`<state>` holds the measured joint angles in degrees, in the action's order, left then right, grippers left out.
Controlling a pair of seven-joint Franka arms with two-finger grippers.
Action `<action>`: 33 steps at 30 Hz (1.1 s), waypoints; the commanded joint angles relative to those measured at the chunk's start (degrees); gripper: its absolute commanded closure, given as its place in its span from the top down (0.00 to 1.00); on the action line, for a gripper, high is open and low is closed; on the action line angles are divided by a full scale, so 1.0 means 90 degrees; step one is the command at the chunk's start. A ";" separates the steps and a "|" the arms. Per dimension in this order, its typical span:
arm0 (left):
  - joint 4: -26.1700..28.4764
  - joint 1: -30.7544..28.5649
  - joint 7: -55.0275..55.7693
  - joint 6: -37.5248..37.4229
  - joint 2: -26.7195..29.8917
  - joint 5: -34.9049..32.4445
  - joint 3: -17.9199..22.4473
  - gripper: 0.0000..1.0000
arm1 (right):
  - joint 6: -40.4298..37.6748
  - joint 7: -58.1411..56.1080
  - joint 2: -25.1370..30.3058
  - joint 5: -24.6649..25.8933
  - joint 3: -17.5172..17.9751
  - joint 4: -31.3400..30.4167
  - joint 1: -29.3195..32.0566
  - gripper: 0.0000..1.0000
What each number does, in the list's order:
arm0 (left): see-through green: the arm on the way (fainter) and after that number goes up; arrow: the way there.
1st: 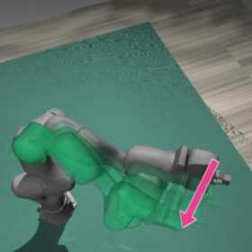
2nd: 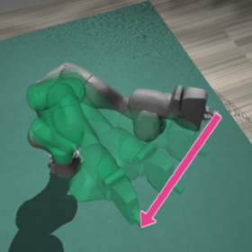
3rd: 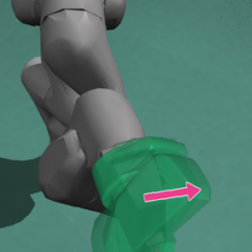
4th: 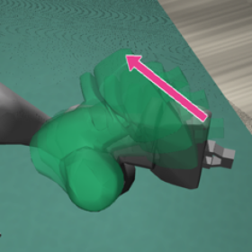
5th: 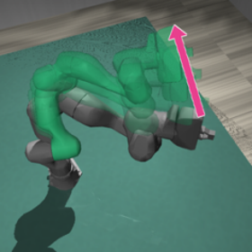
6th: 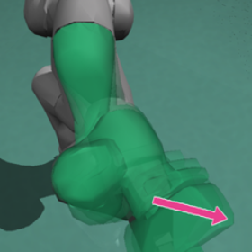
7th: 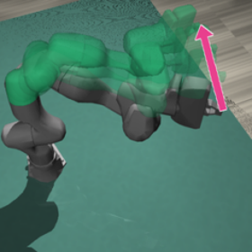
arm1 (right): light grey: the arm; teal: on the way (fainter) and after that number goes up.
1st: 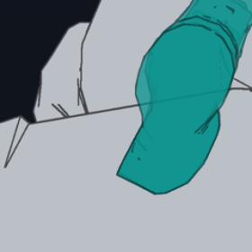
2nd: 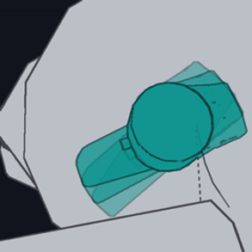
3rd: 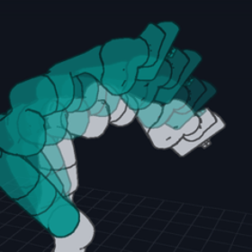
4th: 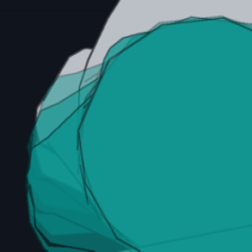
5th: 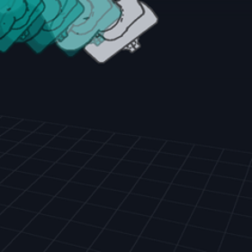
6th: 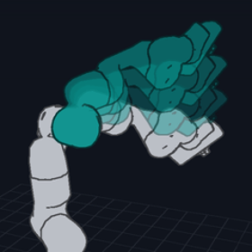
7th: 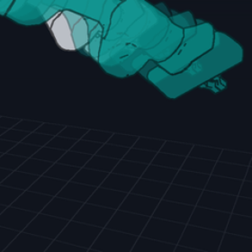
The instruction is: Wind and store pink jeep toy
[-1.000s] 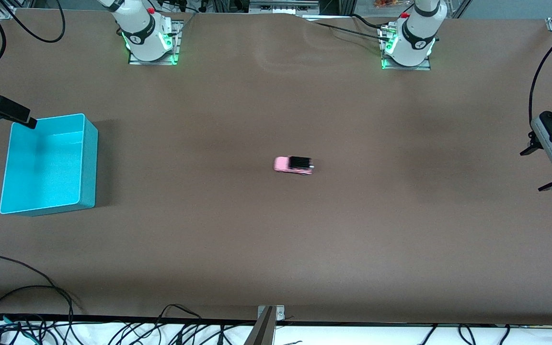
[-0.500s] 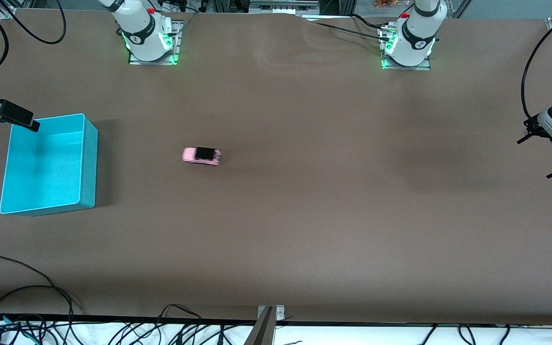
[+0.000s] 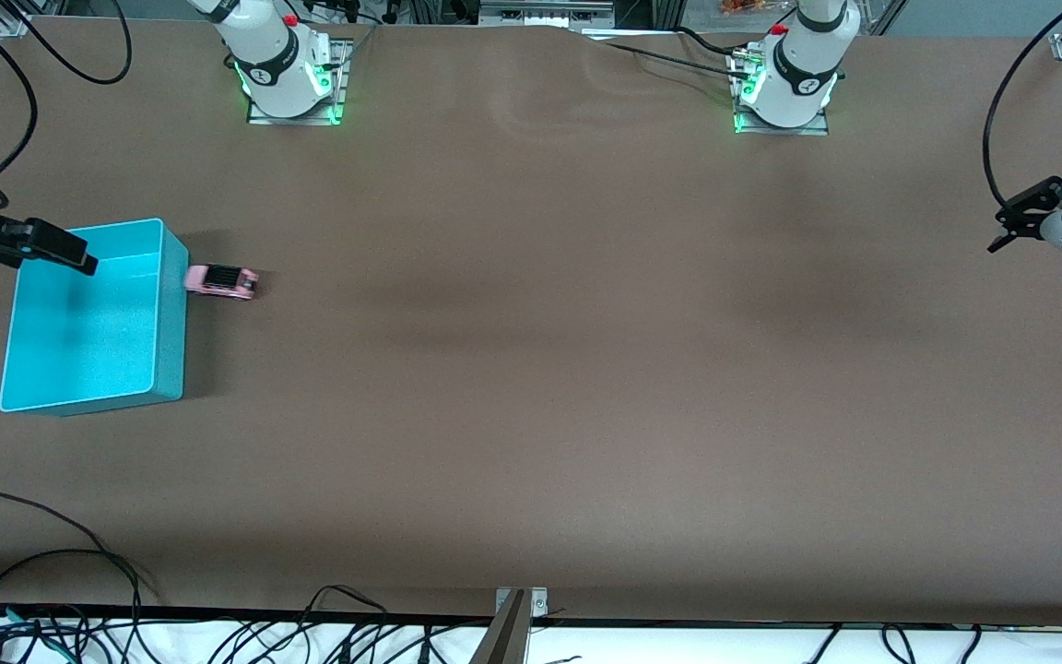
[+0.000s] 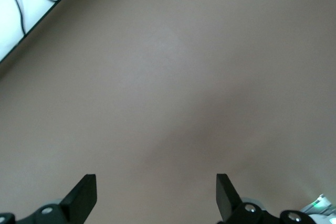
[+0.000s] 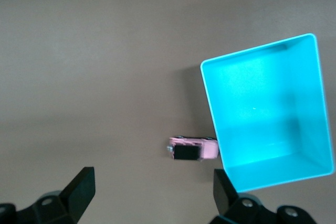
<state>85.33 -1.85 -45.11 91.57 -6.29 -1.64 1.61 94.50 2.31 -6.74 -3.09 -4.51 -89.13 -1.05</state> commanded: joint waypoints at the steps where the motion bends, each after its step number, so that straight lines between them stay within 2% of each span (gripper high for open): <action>1: -0.0243 0.0010 0.0920 -0.0359 0.0074 -0.0257 -0.0218 1.00 | 0.0593 -0.0032 0.0387 -0.0115 0.0071 -0.0926 0.0000 1.00; 8: -0.0301 0.0010 0.2111 -0.0809 0.0074 -0.0208 -0.0394 1.00 | 0.0953 -0.0023 0.0455 -0.0105 0.0384 -0.1531 -0.0010 1.00; 16: -0.0516 0.0010 0.2775 -0.1072 0.0084 -0.0110 -0.0453 1.00 | 0.2555 -0.0168 0.1158 -0.0027 0.0628 -0.3425 0.0000 1.00; 23: -0.0633 -0.0010 0.3372 -0.1248 0.0103 0.0231 -0.0423 1.00 | 0.3327 -0.1194 0.1568 -0.0027 0.0638 -0.4509 0.0000 1.00; 28: -0.0643 -0.0020 0.3674 -0.1404 0.0181 0.0514 -0.0404 1.00 | 0.3629 -0.1847 0.1647 -0.0018 0.0696 -0.4998 -0.0010 1.00; 33: -0.0653 -0.0020 0.3958 -0.1483 0.0279 0.0554 -0.0423 1.00 | 0.4819 -0.2873 0.1725 -0.0027 0.0716 -0.5876 0.0000 1.00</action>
<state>80.21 -1.78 -11.94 79.77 -5.19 1.87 -2.15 128.29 -15.83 5.89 -3.21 1.43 -133.23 -1.33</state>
